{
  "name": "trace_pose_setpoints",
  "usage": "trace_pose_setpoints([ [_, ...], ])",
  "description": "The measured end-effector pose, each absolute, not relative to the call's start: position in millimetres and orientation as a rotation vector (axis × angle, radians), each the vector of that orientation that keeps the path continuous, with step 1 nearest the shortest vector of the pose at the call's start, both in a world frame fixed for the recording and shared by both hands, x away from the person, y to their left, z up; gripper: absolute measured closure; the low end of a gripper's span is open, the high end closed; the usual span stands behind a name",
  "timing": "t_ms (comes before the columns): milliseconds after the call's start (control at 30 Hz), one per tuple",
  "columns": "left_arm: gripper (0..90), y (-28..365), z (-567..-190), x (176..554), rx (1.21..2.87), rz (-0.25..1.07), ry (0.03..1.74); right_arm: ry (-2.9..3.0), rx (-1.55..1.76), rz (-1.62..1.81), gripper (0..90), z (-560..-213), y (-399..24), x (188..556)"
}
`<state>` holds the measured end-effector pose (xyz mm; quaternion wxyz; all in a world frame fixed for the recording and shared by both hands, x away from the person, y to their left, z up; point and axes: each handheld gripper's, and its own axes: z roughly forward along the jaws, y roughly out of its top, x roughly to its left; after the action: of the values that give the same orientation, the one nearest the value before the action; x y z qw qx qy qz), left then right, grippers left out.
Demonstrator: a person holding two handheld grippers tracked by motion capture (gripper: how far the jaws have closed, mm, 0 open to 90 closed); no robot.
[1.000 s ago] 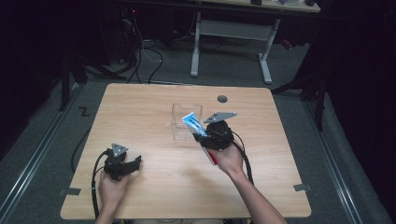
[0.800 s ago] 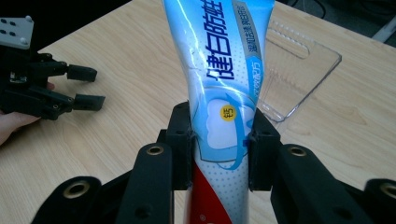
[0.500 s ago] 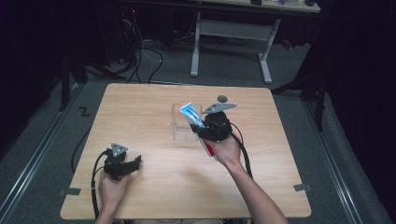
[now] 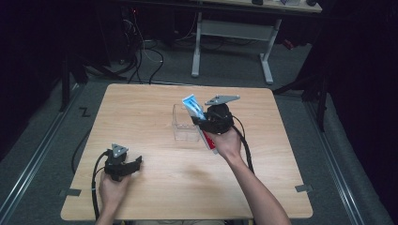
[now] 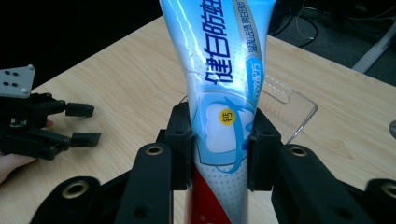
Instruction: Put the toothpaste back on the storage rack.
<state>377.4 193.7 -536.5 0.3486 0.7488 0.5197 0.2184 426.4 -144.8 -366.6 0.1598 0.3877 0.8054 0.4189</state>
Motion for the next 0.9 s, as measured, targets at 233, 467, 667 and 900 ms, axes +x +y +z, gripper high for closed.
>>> trace_pose_setpoints([
  [233, 32.1, 193.6, -536.5, 377.4, 1.942, 0.568, 1.348, 2.287, 1.112, 1.210, 67.7, -361.2, -143.4, 436.3],
  [467, 32.1, 193.7, -536.6, 377.4, 1.940, 0.566, 1.348, 2.265, 1.124, 1.226, 67.7, -358.2, -141.6, 449.1],
  [667, 32.1, 193.7, -536.6, 377.5, 1.939, 0.565, 1.349, 2.247, 1.136, 1.233, 67.6, -355.7, -140.1, 456.9],
  [900, 32.1, 193.8, -536.6, 377.6, 1.938, 0.565, 1.349, 2.211, 1.142, 1.264, 67.5, -348.9, -138.7, 470.9],
])
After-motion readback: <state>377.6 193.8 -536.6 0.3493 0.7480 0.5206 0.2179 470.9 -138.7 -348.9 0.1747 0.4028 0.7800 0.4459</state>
